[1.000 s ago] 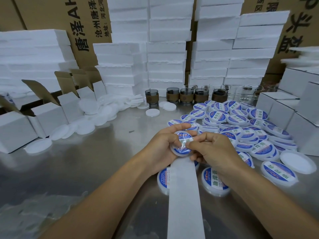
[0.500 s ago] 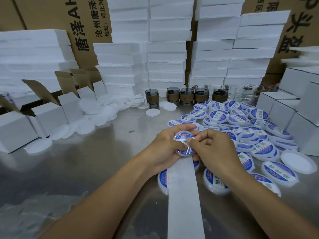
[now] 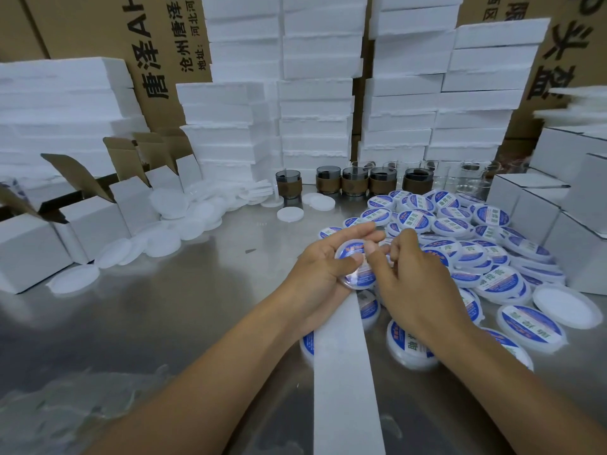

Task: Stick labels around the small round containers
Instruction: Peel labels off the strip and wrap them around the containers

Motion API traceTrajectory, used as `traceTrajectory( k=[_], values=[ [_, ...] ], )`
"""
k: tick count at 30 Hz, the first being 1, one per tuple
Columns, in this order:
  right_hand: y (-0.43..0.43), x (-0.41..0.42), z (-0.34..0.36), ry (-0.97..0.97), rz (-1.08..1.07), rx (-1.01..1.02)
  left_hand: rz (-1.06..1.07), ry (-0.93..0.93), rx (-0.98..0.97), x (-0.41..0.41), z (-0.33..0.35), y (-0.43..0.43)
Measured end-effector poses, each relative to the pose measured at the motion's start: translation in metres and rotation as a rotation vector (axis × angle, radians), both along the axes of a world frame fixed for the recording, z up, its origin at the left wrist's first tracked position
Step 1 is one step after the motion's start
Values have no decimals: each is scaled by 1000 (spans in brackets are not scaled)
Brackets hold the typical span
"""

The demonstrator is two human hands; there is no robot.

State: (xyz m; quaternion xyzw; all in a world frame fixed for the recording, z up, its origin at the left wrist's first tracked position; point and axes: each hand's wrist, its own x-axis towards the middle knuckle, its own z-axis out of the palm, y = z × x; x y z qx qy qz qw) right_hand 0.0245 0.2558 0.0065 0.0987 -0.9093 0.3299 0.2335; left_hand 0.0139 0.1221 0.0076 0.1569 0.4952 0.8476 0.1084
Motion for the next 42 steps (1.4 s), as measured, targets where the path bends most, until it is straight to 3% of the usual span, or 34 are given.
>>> traceTrajectory(
  k=[3, 9, 15, 20, 28, 35, 42],
  values=[
    [3, 0, 1, -27, 6, -62, -2, 9, 62, 0, 1, -1],
    [-2, 0, 9, -227, 337, -535, 11, -5, 125, -4, -3, -4],
    [-2, -2, 6, -223, 326, -522, 43, -20, 116, -6, -5, -5],
    [2, -3, 7, -113, 244, -650, 108, -1, -94, -4, -9, -3],
    [-1, -1, 7, -119, 268, -530, 166, 3, -100, -4, -10, -3],
    [2, -7, 3, -153, 251, -695, 203, 63, -195, -4, -11, -1],
    [4, -7, 2, -105, 236, -638, 193, 76, -188, -4, -12, -2]
  ],
)
